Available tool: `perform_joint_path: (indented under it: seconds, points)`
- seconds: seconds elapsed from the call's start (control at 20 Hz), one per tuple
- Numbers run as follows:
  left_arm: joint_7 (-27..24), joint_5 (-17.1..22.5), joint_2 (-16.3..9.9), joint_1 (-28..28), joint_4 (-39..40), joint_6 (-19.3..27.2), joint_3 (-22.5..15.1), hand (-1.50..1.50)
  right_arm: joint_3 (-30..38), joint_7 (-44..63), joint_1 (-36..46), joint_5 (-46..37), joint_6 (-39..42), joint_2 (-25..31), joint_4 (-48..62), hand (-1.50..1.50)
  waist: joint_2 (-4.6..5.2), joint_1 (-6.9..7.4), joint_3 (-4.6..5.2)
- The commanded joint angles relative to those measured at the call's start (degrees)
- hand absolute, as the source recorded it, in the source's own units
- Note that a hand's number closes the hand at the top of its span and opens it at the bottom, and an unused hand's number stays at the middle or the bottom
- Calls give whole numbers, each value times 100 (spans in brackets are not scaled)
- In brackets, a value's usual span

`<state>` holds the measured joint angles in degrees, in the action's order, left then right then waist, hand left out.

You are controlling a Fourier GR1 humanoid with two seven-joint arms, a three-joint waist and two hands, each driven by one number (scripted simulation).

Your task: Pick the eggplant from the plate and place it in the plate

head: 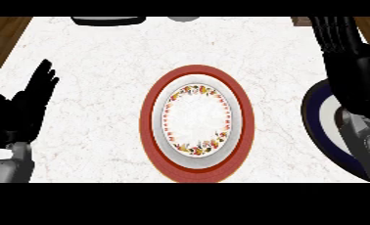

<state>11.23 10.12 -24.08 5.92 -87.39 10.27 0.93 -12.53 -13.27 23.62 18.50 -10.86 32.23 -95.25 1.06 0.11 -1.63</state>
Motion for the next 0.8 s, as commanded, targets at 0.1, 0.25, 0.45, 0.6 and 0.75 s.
perform_joint_path:
  seconds: [0.1,0.25,0.45,0.6,0.75]
  points:
    - [-10,-141,99,169,27,-23,-206,0,-42,1072,-301,918,1626,777,1285,150,21,74,162]
    - [-125,-35,165,300,-104,-152,-266,0,-458,1846,-725,1036,2512,1335,2044,150,253,212,171]
    - [-36,78,393,182,135,-278,-454,0,191,1018,-530,309,2688,2422,3131,-150,123,60,137]
    - [-11,-60,458,420,237,-202,-535,0,151,441,-547,477,3982,2664,4075,-150,75,139,126]
    - [101,-35,576,567,386,-215,-598,0,-246,-145,-490,-72,5100,3066,4395,-150,40,170,129]
